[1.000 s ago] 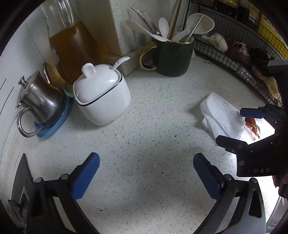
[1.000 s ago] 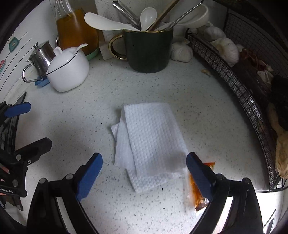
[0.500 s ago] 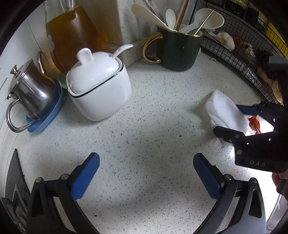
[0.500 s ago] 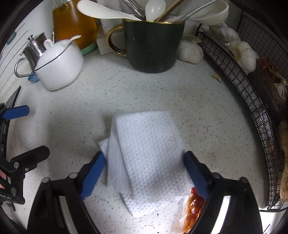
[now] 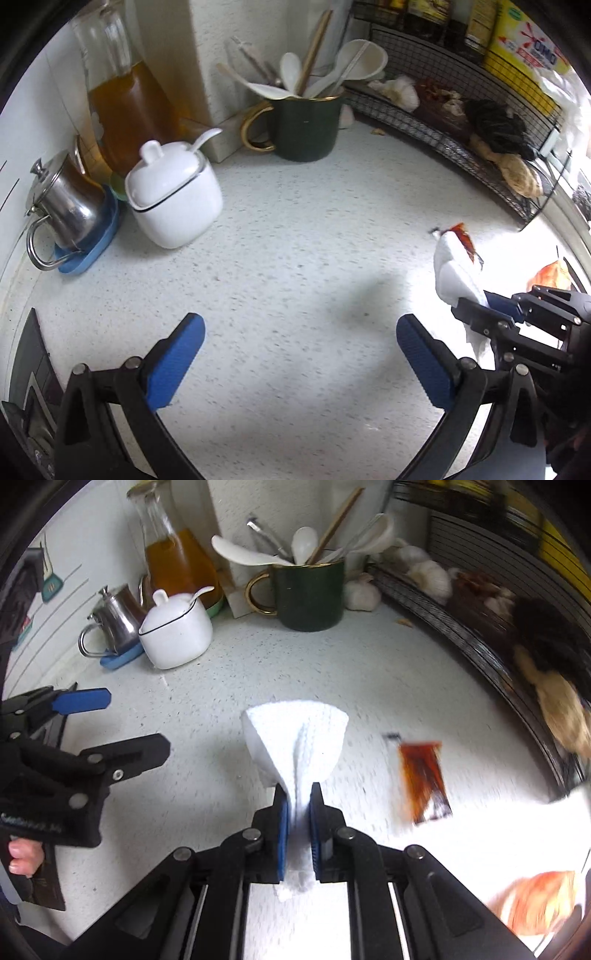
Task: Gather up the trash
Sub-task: 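Lift the tissue with the right tool while the left tool approaches the sauce packet, then grasp the brown sauce packet with the left tool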
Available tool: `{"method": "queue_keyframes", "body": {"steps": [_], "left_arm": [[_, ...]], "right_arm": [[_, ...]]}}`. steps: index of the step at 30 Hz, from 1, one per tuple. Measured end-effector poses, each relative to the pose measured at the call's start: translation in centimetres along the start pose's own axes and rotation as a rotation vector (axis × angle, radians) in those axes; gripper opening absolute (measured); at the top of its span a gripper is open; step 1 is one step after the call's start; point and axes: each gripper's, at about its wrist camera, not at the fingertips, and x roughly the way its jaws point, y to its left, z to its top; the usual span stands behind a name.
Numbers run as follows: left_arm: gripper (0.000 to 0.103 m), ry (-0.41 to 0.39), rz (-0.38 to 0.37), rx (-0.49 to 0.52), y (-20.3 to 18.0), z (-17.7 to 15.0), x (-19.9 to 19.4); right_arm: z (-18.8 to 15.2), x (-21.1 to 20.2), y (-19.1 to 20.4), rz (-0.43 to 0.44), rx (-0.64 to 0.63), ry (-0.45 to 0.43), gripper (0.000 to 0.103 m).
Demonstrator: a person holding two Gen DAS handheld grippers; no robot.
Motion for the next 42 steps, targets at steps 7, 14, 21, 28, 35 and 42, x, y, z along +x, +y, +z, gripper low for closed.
{"method": "queue_keyframes", "body": {"steps": [7, 14, 21, 28, 35, 42], "left_arm": [[0.103, -0.012, -0.103, 0.03, -3.7, 0.8, -1.1], [0.103, -0.004, -0.176, 0.106, -7.9, 3.8, 0.6], [0.103, 0.031, -0.203, 0.161, -11.1, 6.0, 4.0], [0.103, 0.093, -0.224, 0.155, -13.4, 7.0, 7.7], [0.103, 0.135, -0.189, 0.18, -14.8, 7.4, 10.8], [0.103, 0.145, -0.14, 0.188, -15.7, 7.4, 12.5]], "right_arm": [[-0.9, -2.5, -3.4, -0.072, 0.113, 0.016, 0.009], [-0.5, -4.6, -6.8, -0.154, 0.199, -0.022, 0.009], [0.1, -4.0, -9.5, -0.184, 0.229, -0.039, 0.01], [-0.1, -3.7, -11.1, -0.225, 0.234, -0.073, 0.01], [-0.2, -4.0, -11.0, -0.315, 0.157, -0.122, 0.01], [-0.3, -4.0, -11.4, -0.301, 0.164, -0.131, 0.01]]}}
